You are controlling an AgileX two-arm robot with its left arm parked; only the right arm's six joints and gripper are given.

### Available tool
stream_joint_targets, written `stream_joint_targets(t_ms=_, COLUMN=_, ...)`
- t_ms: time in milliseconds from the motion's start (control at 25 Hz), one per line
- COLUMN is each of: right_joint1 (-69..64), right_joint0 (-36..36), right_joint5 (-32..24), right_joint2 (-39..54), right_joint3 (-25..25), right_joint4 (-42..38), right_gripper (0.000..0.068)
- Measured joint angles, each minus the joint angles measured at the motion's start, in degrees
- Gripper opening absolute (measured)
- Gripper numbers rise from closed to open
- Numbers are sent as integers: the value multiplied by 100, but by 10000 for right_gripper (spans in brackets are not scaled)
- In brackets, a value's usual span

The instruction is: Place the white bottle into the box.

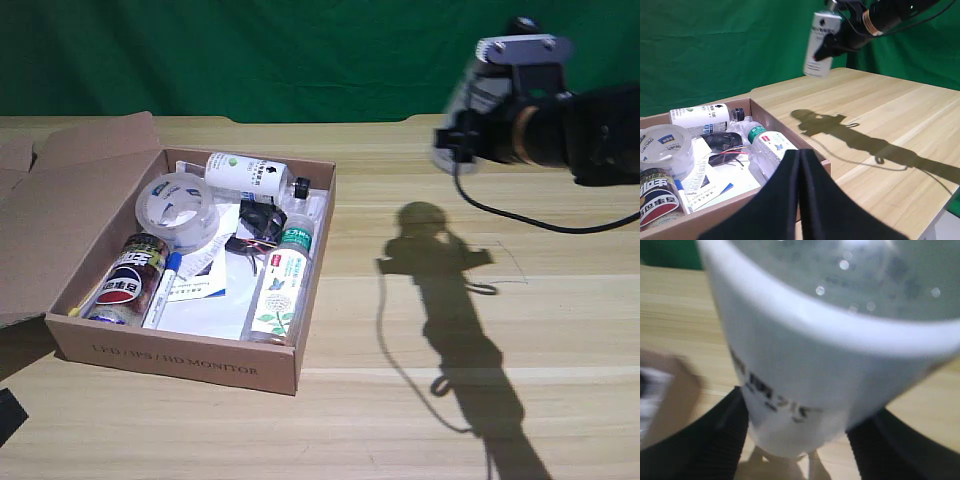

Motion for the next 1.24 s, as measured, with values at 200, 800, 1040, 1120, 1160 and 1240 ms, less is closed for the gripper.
stream_joint_targets(t_ms=200, right_joint1=145, right_joint0=1655, right_joint5=313, right_joint2=-1105, right_joint3=-156, right_joint4=-1527, right_gripper=445)
stream_joint_targets(t_ms=800, right_joint1=2310, right_joint0=2368, right_joint5=1309, right_joint2=-3144, right_joint3=-326, right_joint4=-2643, right_gripper=657)
stream_joint_targets(t_ms=1040, right_joint1=2017, right_joint0=2144, right_joint5=1481, right_joint2=-3161, right_joint3=-326, right_joint4=-3003, right_gripper=676)
stream_joint_targets(t_ms=1120, right_joint1=1852, right_joint0=2040, right_joint5=1683, right_joint2=-3161, right_joint3=-331, right_joint4=-3236, right_gripper=638)
stream_joint_targets(t_ms=1160, right_joint1=1686, right_joint0=1960, right_joint5=1790, right_joint2=-3161, right_joint3=-336, right_joint4=-3353, right_gripper=578)
stream_joint_targets(t_ms=1240, right_joint1=1299, right_joint0=1807, right_joint5=1773, right_joint2=-3155, right_joint3=-341, right_joint4=-3426, right_gripper=427)
